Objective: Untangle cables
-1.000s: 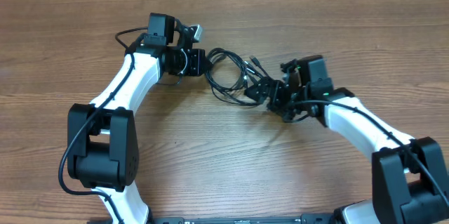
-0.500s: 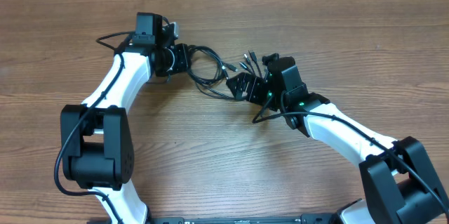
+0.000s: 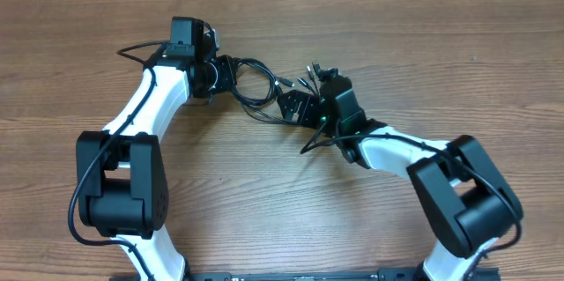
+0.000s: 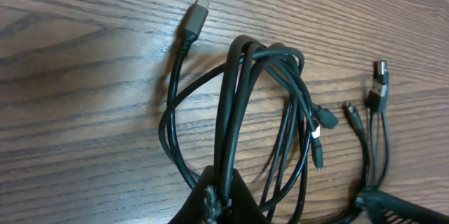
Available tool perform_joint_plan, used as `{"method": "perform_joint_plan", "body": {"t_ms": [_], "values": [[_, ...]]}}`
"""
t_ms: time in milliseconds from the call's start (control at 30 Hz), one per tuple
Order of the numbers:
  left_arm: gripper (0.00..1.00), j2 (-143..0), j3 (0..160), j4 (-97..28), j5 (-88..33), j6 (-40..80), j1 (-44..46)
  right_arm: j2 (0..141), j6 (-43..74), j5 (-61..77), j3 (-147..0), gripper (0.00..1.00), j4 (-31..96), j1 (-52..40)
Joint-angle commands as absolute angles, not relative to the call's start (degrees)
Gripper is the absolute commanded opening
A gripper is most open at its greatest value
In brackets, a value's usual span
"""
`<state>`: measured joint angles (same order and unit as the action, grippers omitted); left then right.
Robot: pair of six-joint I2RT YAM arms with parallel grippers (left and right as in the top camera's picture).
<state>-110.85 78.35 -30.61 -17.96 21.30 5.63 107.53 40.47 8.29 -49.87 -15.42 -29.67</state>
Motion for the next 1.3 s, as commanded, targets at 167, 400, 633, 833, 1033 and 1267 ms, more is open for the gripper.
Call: {"method": "perform_joint_plan", "body": {"t_ms": [167, 400, 633, 833, 1033, 1267], "values": [[0.04, -109.2, 78.1, -30.6, -16.9, 22.8, 7.0, 110.8, 40.5, 5.9, -49.9, 1.0, -17.7, -30.0], [0.04, -109.4, 78.1, -30.6, -15.6, 22.8, 7.3, 110.8, 43.9, 12.3, -50.0, 0.85, -10.7, -30.0], [0.05, -109.4, 78.1, -30.6, -14.8, 22.8, 7.2, 110.8, 46.7, 18.8, -53.5, 0.76, 2.4, -30.0], [0.07, -109.4, 78.1, -30.6, -14.8, 22.8, 7.2, 110.8, 46.7, 19.0, -59.2, 0.69, 20.6, -32.1], [0.08, -109.4, 78.1, -30.6, -14.8, 22.8, 7.2, 110.8, 46.8, 21.1, -60.1, 0.75, 26.9, -37.4], [0.1, -109.4, 78.1, -30.7, -14.8, 22.8, 7.2, 110.8, 48.5, 21.8, -60.1, 0.82, 25.1, -43.6]]}}
